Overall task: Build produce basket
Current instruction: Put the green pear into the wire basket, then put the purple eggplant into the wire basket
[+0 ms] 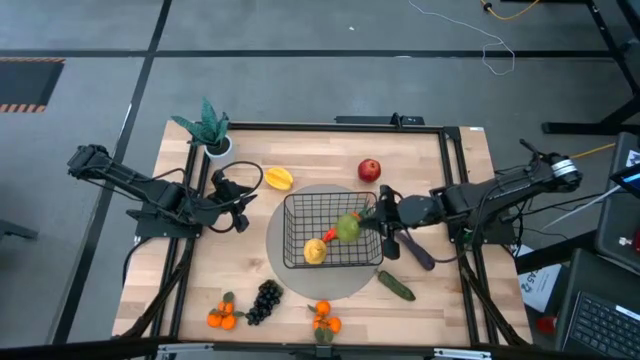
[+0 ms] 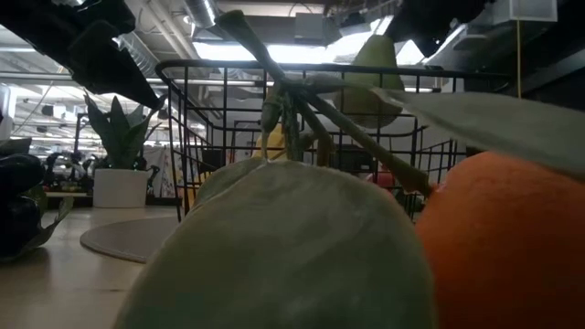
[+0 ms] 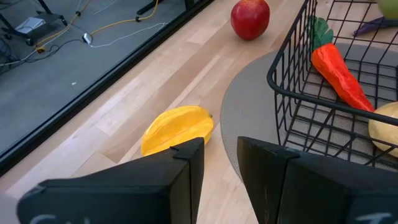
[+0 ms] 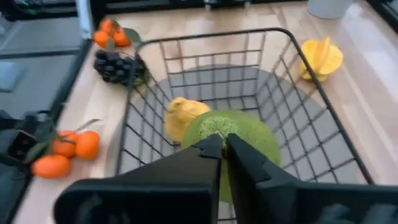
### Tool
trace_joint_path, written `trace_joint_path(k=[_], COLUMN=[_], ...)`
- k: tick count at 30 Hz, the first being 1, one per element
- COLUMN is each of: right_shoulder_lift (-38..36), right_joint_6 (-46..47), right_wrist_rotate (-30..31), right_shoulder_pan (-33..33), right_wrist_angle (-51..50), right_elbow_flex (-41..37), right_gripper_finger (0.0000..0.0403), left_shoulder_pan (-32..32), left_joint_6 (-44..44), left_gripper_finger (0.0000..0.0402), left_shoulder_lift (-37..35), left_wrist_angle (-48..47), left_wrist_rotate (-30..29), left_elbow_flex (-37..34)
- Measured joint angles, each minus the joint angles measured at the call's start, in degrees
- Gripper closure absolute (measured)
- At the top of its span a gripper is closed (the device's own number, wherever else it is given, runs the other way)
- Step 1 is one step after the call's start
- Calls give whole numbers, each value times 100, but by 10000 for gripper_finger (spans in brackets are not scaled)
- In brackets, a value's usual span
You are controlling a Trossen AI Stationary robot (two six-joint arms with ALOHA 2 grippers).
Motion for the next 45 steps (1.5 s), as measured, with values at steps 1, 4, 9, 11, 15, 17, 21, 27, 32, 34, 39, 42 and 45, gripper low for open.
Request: trace_joint_path(k=[1,4,9,11,15,17,21,27,32,34,39,42,45], right_shoulder_lift=[42,193,371,369,230,153,-36,-477,-913,-1012,-1063,-1014,-914], right_joint_6=[1,31,163,154,168,277,608,948,1894,2300,3330,4093,4779], right_wrist_rotate=[125,499,930,968,974,983,968,-90,-1156,-1315,-1387,-1307,-957], right_shoulder_pan=[1,2,0,0,0,0,0,0,12,63,239,370,500], right_wrist_angle=[-7,3,1,2,14,32,-4,-902,-2110,-2570,-3672,-4230,-4470], right_elbow_flex=[0,0,0,0,0,0,0,2,4,4,4,4,-10], right_gripper_finger=[379,351,300,285,269,268,272,280,281,281,281,281,281], left_shoulder_pan=[-1,-1,-1,-1,-1,0,-1,0,0,1,0,1,1], left_joint_6=[-2,-3,-3,-3,-3,-3,-3,-1,5,5,5,7,10], left_gripper_finger=[315,315,315,315,315,315,315,315,315,315,315,315,315], left_shoulder_lift=[0,0,2,2,2,2,2,7,7,7,7,7,7], left_wrist_angle=[0,0,0,-1,0,0,-2,-2,-2,-1,0,0,-1], left_wrist_rotate=[0,0,0,0,0,0,2,0,0,0,0,0,0], left_elbow_flex=[1,2,2,1,0,0,0,0,1,0,1,0,0])
